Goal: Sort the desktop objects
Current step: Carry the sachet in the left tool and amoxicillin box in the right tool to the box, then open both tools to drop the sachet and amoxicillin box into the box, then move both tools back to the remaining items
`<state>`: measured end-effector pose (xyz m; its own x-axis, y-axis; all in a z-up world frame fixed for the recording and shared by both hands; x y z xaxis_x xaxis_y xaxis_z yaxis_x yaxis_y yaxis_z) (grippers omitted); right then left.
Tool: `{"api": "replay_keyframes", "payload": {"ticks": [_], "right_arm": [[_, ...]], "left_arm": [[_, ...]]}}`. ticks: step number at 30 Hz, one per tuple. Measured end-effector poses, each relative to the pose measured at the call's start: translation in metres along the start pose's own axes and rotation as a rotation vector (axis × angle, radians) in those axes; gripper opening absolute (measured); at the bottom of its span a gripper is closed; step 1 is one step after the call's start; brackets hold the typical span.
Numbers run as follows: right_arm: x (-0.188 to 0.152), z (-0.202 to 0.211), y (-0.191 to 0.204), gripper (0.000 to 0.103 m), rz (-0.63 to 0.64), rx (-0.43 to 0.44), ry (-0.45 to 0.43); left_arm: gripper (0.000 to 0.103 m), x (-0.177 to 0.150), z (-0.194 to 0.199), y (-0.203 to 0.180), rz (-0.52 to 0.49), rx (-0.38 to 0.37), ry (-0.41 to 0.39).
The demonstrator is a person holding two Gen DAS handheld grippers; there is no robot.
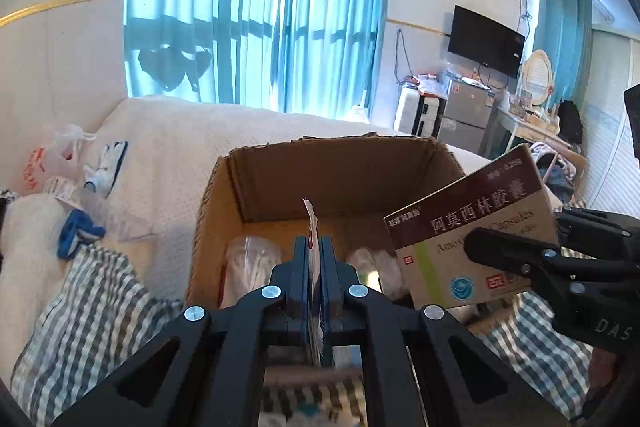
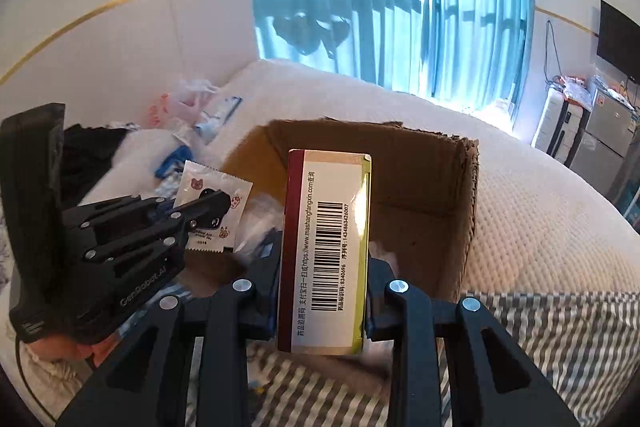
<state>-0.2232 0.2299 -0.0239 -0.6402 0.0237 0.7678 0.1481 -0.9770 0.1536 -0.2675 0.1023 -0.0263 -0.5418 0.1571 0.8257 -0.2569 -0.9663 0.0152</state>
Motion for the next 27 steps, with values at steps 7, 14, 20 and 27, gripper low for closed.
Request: {"api": "replay_keyframes", "payload": {"ticks": [7,14,20,27], "right_arm": [[0.006,-0.038,-0.044,0.031,-0.048,-0.079,0.007],[0.017,-0.019,-0.052,0.071,-0.089,-0.065,-0.085],[0.015,0.028,-0.038,0.072,-0.120,-0.038,-0.131],[-0.013,0.085,0.005,0.081,-0.123,0.026,-0.118]], "left_arm": [[0.005,0.008,-0.057,-0.003,-0.001,-0.020,0.042],[0.040,0.002,-0.081,0.001,-0.015,0.058,0.120],[0.094,0.009,-0.032,0.025,0.041,0.118,0.054],[0.103,0.001,0.049,0.055,0.023,0.205,0.025]]}}
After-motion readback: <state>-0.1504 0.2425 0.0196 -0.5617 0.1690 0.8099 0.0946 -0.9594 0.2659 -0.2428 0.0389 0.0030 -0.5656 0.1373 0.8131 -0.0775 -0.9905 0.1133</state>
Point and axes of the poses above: each gripper's, at about its wrist camera, not at the fingertips, and z roughly against the way its jaws point, y to its left, x to its top, the point moved 7 cm from there along -z, roughly the way its jaws point, and after that the axes turned 7 degrees about x, right-handed, at the moved point
